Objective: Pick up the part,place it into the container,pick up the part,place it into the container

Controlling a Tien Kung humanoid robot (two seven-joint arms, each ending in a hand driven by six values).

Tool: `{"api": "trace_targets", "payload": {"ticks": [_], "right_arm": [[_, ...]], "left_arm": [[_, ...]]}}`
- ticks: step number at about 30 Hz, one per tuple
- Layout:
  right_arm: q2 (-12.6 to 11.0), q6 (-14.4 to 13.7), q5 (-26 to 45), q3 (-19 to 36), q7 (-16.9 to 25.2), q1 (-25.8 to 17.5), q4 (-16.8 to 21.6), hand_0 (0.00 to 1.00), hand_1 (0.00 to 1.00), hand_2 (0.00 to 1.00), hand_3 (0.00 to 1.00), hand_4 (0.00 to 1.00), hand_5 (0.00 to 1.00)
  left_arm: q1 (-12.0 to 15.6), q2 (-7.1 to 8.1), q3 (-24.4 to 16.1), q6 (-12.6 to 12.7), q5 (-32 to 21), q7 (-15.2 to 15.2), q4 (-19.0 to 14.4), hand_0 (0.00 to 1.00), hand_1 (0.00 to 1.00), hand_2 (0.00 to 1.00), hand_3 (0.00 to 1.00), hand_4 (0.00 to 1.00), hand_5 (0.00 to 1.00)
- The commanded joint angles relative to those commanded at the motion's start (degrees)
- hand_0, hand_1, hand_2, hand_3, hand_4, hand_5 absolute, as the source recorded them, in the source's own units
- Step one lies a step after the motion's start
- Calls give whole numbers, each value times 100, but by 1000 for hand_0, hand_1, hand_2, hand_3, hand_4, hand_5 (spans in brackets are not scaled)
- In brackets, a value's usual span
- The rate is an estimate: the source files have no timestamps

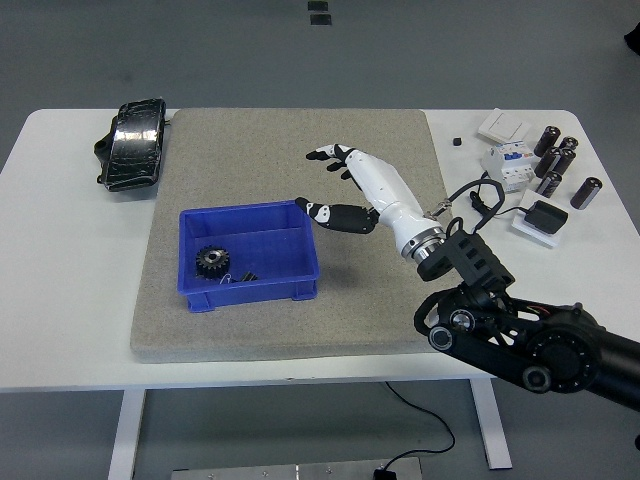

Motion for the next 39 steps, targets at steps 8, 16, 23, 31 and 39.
{"api": "trace_targets", "payload": {"ticks": [8, 16, 23, 31, 39], "right_arm": [[-202, 15, 995, 892, 816, -769, 438, 494, 639, 722, 701, 764, 334], [-370, 99, 1774, 1580, 1231, -1428, 716, 506, 644, 729, 714, 759, 313], [-365, 368, 2520, 2048, 1552, -1886, 581, 532, 660, 747, 718, 764, 312], [-433, 714, 3392, 2450, 1849, -2454, 645, 612, 694, 760, 725, 803, 342], [-344, 1018, 4046, 2751, 2075, -2744, 633, 616, 696, 758, 731, 830, 379]], "left_arm": [[21, -21, 21, 5, -18, 11, -10, 676, 660, 597, 548, 503, 526], [22, -36, 20, 1, -26, 7, -14, 676, 660, 597, 548, 503, 524], [16, -36, -4, -15, 14, 22, -12, 675, 660, 597, 548, 504, 523], [32, -37, -10, -14, 32, 43, -20, 676, 661, 597, 549, 513, 515], [51, -62, 39, 0, -48, 12, -15, 676, 661, 600, 552, 514, 511]]}}
